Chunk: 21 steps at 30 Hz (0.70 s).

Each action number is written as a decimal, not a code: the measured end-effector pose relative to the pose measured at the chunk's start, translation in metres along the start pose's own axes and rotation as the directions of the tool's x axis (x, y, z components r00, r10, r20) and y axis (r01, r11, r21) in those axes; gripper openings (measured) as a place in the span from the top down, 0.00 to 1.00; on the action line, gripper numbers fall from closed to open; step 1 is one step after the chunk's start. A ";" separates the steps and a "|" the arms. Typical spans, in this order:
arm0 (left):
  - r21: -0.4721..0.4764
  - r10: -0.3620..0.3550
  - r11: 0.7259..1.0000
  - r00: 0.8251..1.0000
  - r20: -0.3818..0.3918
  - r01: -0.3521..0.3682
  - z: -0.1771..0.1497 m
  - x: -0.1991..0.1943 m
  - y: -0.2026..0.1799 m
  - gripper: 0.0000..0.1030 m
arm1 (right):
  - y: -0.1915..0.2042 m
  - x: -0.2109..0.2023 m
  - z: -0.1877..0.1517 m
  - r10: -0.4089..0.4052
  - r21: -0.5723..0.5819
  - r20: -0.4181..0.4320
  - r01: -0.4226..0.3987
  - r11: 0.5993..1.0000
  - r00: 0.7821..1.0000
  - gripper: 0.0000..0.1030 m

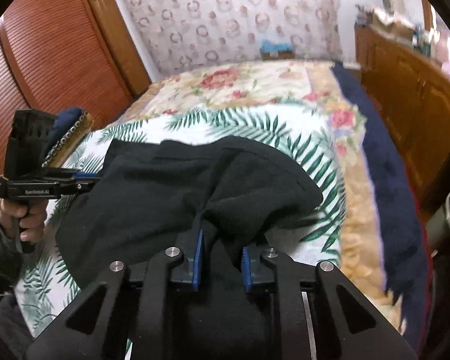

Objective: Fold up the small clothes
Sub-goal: 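Lift the folded black shirt with both grippers and carry it toward the navy sweater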

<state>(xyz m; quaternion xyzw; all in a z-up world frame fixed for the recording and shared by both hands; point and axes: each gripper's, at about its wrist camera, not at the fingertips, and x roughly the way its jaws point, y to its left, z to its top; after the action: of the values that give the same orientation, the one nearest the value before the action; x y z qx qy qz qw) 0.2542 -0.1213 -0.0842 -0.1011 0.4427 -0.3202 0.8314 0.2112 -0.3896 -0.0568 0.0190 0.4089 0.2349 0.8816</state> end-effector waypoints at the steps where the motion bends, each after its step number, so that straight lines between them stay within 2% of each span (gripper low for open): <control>1: 0.007 -0.004 1.000 0.999 0.032 0.003 0.001 -0.011 -0.003 0.91 | 0.003 -0.003 0.001 -0.007 -0.008 0.015 0.007 1.000 1.000 0.83; 6: 0.048 -0.001 0.999 0.988 0.152 -0.006 0.002 -0.065 -0.017 0.91 | 0.025 -0.035 0.016 -0.014 -0.053 0.119 0.020 0.998 0.993 0.85; 11: 0.047 0.046 0.997 0.957 0.288 -0.062 -0.003 -0.136 -0.011 0.91 | 0.062 -0.057 0.041 0.012 -0.131 0.197 0.015 0.991 0.980 0.85; 12: 0.040 0.075 0.995 0.942 0.326 -0.093 -0.006 -0.157 -0.007 0.91 | 0.072 -0.059 0.048 0.026 -0.153 0.212 0.007 0.988 0.977 0.85; 14: 0.027 0.108 0.992 0.924 0.366 -0.126 -0.013 -0.183 0.000 0.91 | 0.091 -0.060 0.062 0.056 -0.193 0.233 -0.011 0.981 0.971 0.86; 15: 0.012 0.142 0.987 0.906 0.398 -0.160 -0.019 -0.204 0.005 0.91 | 0.101 -0.060 0.069 0.072 -0.213 0.244 -0.019 0.977 0.967 0.86; 17: -0.010 0.189 0.979 0.881 0.434 -0.206 -0.027 -0.229 0.012 0.91 | 0.129 -0.056 0.088 0.127 -0.273 0.260 -0.053 0.961 0.957 0.86; 18: -0.038 0.224 0.972 0.860 0.459 -0.234 -0.034 -0.249 0.020 0.91 | 0.139 -0.053 0.095 0.144 -0.293 0.263 -0.063 0.954 0.954 0.86; 21: -0.108 0.299 0.953 0.814 0.498 -0.284 -0.054 -0.288 0.038 0.91 | 0.188 -0.039 0.123 0.223 -0.387 0.261 -0.109 0.916 0.939 0.86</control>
<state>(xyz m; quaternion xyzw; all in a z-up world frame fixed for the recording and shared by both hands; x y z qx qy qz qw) 0.1111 0.0935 0.0603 -0.1249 0.2220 -0.1449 0.9561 0.2040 -0.2197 0.0955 -0.0755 0.2162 0.3762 0.8978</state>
